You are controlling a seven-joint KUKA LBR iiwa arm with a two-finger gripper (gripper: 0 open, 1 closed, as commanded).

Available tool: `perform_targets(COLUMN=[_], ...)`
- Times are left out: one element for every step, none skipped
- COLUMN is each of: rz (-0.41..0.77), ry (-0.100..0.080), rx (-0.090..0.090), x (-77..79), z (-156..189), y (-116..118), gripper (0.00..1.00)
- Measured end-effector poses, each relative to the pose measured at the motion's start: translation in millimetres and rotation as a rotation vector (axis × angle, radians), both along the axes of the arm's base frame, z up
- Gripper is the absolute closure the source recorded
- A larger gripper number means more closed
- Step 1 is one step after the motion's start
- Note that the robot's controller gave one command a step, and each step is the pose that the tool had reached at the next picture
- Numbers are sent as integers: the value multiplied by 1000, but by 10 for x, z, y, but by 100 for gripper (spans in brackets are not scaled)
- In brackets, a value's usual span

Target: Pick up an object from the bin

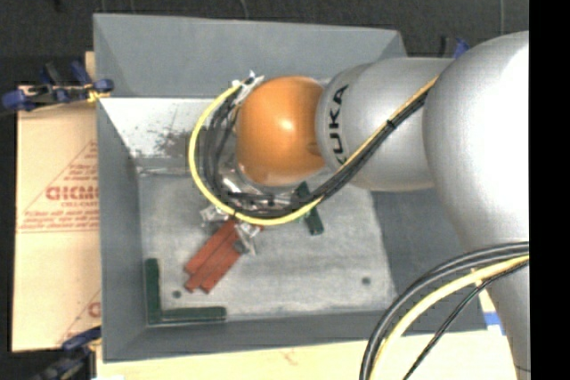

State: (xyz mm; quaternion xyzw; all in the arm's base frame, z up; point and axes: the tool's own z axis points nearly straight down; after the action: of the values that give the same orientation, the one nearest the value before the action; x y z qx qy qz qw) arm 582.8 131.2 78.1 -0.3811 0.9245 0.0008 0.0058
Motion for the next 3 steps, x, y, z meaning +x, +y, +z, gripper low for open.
perform_targets(rz=[-1,-2,-3], ry=[5,3,8], rx=[-3,-4,-5], x=[-8,1,-8], z=[130,222,311], y=[-5,-11,-15], gripper=[100,100,100])
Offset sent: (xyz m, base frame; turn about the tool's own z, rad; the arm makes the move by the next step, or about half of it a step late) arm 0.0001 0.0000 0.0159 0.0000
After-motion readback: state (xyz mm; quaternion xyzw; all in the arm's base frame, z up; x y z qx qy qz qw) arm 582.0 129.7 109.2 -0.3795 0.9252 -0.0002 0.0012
